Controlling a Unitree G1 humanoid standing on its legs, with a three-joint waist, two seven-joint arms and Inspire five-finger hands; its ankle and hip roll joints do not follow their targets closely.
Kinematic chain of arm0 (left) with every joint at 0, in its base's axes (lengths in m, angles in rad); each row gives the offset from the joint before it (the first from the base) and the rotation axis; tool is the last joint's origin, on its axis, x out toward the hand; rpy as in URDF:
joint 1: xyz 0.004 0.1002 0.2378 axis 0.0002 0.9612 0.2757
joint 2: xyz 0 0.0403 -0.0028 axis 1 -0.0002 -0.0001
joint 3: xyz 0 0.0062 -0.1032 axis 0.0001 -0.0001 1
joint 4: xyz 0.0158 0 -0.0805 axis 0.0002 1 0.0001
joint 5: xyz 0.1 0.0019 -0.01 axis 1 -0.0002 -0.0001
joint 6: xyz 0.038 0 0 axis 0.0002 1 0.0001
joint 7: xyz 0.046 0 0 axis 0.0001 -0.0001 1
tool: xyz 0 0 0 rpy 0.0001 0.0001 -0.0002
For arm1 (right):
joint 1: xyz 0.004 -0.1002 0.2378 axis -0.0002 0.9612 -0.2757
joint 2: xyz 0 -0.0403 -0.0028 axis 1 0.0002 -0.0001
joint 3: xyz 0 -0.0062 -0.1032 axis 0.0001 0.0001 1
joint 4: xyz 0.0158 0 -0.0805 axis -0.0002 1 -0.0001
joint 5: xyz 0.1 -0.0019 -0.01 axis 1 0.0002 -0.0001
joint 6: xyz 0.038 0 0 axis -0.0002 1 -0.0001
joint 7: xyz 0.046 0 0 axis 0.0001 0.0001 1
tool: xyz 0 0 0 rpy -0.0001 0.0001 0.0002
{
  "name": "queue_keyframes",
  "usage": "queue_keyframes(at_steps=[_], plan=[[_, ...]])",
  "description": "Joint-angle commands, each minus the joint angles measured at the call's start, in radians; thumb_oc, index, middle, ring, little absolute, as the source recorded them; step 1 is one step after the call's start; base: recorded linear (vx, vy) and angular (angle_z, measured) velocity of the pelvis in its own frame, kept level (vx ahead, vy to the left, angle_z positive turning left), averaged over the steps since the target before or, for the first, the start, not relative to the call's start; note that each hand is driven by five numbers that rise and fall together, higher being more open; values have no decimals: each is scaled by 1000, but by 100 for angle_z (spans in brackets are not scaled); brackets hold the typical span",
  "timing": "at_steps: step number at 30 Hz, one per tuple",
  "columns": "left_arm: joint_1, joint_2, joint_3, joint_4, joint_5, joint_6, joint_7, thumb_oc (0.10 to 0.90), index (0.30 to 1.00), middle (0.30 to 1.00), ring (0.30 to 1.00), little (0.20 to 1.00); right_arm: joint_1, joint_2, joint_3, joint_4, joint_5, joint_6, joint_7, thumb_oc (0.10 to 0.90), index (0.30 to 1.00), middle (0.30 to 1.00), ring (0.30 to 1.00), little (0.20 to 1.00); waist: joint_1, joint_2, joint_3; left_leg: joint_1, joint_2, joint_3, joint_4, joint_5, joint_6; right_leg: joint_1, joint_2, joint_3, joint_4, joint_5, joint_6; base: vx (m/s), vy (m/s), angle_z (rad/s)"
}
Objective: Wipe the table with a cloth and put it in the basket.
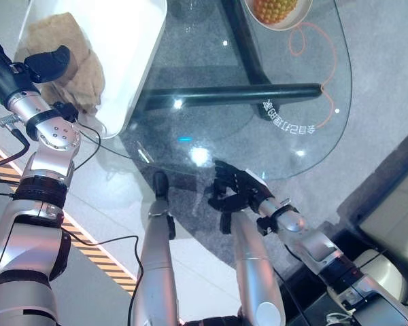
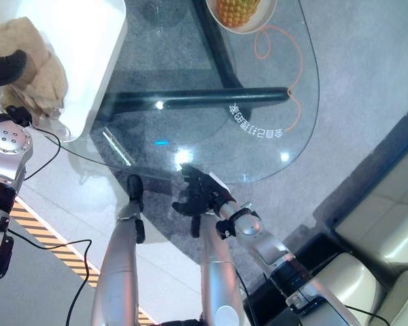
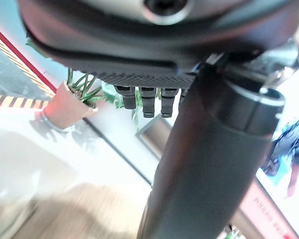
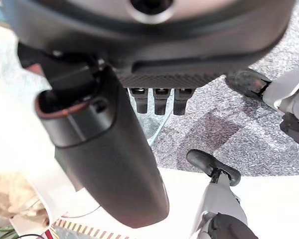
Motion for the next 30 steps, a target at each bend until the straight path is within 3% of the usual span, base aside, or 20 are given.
queue_keyframes(at_steps=[1, 2, 6, 10, 14, 26, 29, 30], plan=[[-10, 84, 90, -72, 60, -99, 16, 800, 900, 900, 900, 900, 64, 1, -11, -105, 7, -73, 9, 800, 900, 900, 900, 900, 30, 41, -18, 59, -65, 86, 2, -69, 88, 76, 26, -32, -37, -16, 28, -82, -138, 9], [11, 85, 113, -103, 55, -136, -2, 800, 900, 900, 900, 900, 81, 9, -18, -100, -1, -82, -1, 800, 900, 900, 900, 900, 44, 43, -18, 81, -62, 84, -3, -64, 83, 103, 26, -47, -35, -31, 19, -104, -182, 1], [65, 65, 145, -170, 91, -175, -17, 800, 900, 900, 900, 900, 109, 17, -27, -94, -9, -92, -1, 800, 900, 900, 900, 900, 56, 47, -18, 110, -58, 72, -14, -56, 73, 134, 28, -58, -23, -51, 10, -64, -131, 3], [127, 27, 181, -243, 114, -198, -50, 800, 900, 900, 900, 900, 131, 32, -36, -78, -26, -106, -2, 800, 900, 900, 900, 900, 70, 51, -18, 146, -57, 67, -42, -39, 64, 173, 36, -70, -27, -67, 0, -84, -126, 5], [205, -13, 205, -288, 33, -202, -154, 800, 900, 900, 900, 900, 145, 49, -47, -38, -23, -126, -3, 800, 900, 900, 900, 900, 87, 51, -18, 190, -61, 52, -67, -24, 53, 219, 45, -78, -37, -78, -6, -74, -123, 5], [557, -212, 251, -350, -136, -113, -407, 800, 900, 900, 900, 900, 222, 86, -93, 63, -41, -161, 16, 800, 900, 900, 900, 900, 129, 37, -18, 352, -59, 15, -147, 12, 34, 400, 46, -88, -114, -72, -1, -37, -104, 0], [635, -275, 223, -374, -130, -64, -450, 800, 900, 900, 900, 900, 246, 96, -113, 102, -37, -162, 29, 800, 900, 900, 900, 900, 136, 39, -18, 413, -63, 2, -176, 14, 33, 467, 43, -86, -154, -64, 4, -3, -64, 5], [709, -336, 196, -369, -163, -7, -523, 800, 900, 900, 900, 900, 272, 113, -137, 156, -42, -161, 44, 800, 900, 900, 900, 900, 138, 46, -42, 458, -64, -8, -199, 15, 30, 521, 36, -86, -186, -60, 6, 28, -46, 2]])
